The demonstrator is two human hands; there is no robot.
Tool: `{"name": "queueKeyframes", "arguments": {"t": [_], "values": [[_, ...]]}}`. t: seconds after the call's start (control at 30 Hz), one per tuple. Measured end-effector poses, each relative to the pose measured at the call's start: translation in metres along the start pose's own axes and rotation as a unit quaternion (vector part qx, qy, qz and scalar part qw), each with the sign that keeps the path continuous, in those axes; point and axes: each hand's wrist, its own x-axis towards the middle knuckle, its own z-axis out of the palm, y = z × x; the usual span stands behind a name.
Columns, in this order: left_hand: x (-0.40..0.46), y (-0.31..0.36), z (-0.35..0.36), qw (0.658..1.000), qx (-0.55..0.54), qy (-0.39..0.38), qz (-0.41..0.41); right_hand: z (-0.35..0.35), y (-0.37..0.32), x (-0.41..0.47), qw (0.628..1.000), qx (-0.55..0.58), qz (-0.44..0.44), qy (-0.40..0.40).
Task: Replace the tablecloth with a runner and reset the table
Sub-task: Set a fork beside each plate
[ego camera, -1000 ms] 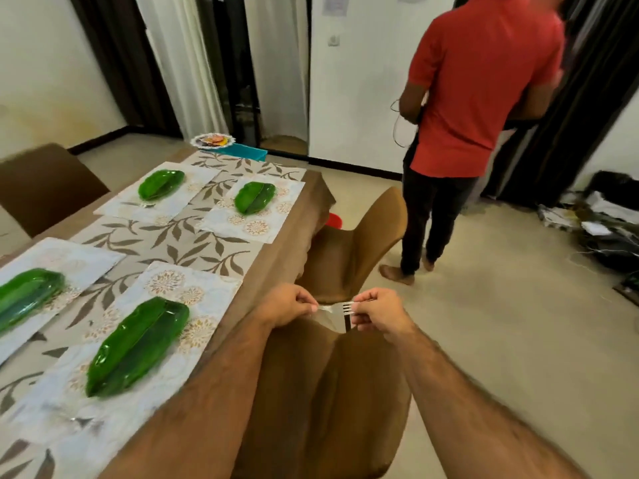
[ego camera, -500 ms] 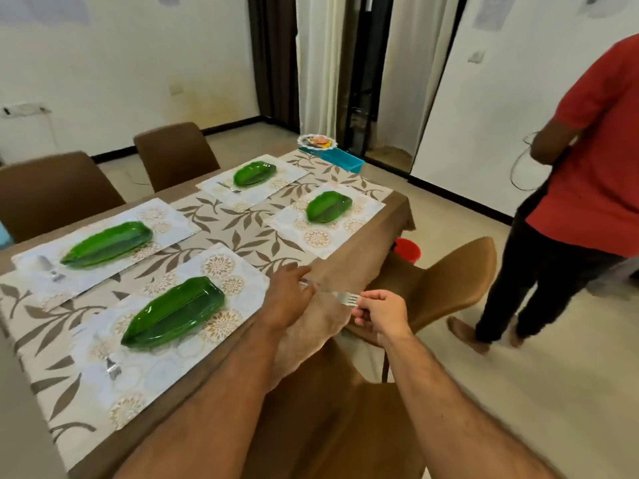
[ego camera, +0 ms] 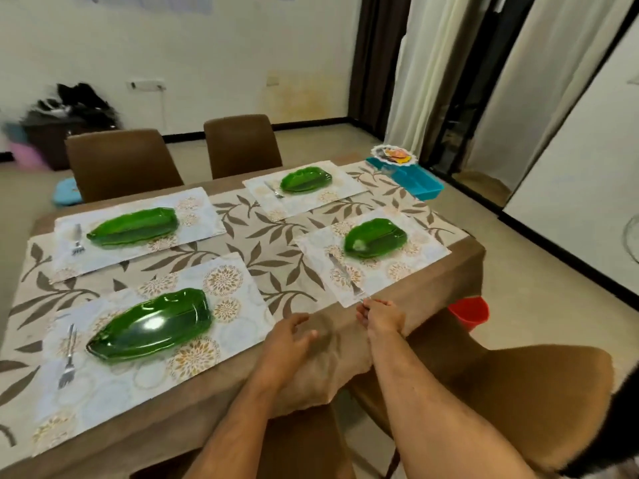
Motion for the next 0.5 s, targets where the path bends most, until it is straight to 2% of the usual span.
{"name": "queueKeyframes", "arguments": {"t": [0.1,0.27,0.5], "values": [[0.030,0.002,0.025,0.999,-0.026,0.025,-0.020,0.020,-0.008,0.053,0.999,-0.013,0.026,-0.018],[0.077,0.009,0.055,0.997,-0.040,0.060,-0.041,0.044,-0.012,0.116,0.997,-0.062,0.020,-0.035],[0.125,0.008,0.075,0.993,-0.044,0.094,-0.064,0.075,-0.006,0.159,0.992,-0.081,0.040,-0.084]]}}
